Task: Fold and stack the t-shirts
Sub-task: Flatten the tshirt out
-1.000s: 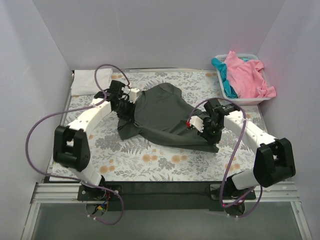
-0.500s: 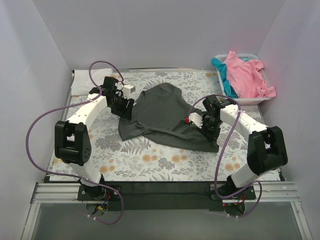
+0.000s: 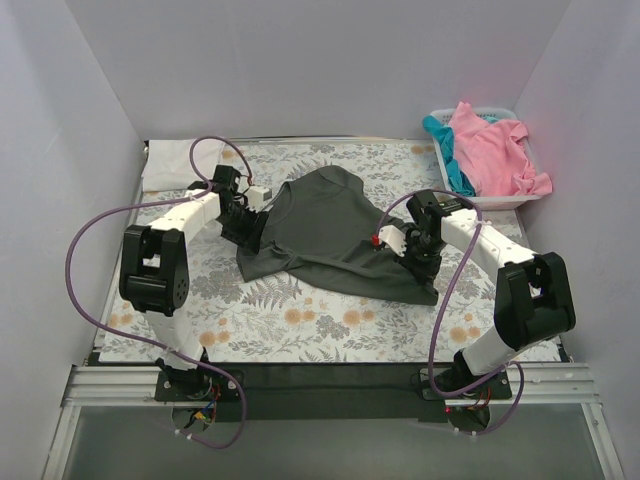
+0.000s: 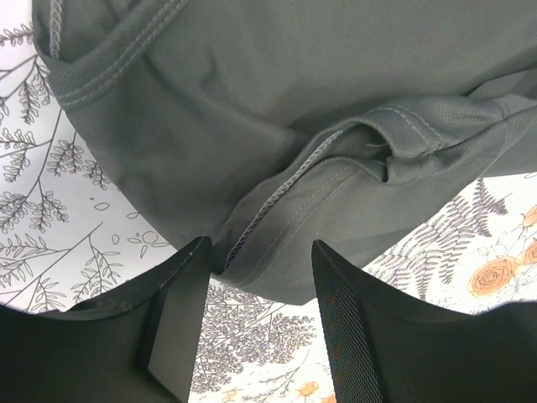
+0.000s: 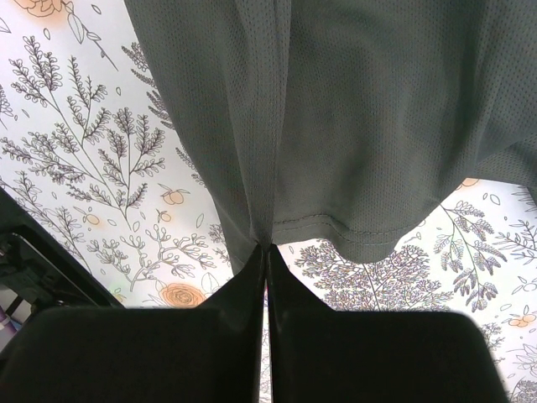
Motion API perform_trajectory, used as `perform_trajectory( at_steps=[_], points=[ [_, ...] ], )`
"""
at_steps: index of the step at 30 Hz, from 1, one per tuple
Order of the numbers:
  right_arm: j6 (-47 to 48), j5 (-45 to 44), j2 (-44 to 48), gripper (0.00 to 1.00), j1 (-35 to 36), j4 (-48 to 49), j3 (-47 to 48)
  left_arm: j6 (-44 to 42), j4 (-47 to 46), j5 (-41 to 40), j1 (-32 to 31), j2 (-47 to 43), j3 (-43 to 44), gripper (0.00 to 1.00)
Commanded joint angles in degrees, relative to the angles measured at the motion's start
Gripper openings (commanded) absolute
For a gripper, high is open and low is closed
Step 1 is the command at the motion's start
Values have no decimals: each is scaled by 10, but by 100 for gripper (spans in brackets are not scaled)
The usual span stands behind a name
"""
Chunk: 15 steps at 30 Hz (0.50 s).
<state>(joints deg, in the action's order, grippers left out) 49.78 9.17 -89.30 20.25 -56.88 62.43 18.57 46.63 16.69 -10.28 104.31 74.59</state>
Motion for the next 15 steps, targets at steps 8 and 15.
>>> perform_trajectory(
  at_steps=[8, 15],
  points=[
    [19, 6, 12, 1, -6, -3, 1, -13, 11, 9, 0, -20, -44, 48],
    [17, 3, 14, 1, -6, -5, 1, -4, 3, 12, 0, -31, -49, 31]
  ],
)
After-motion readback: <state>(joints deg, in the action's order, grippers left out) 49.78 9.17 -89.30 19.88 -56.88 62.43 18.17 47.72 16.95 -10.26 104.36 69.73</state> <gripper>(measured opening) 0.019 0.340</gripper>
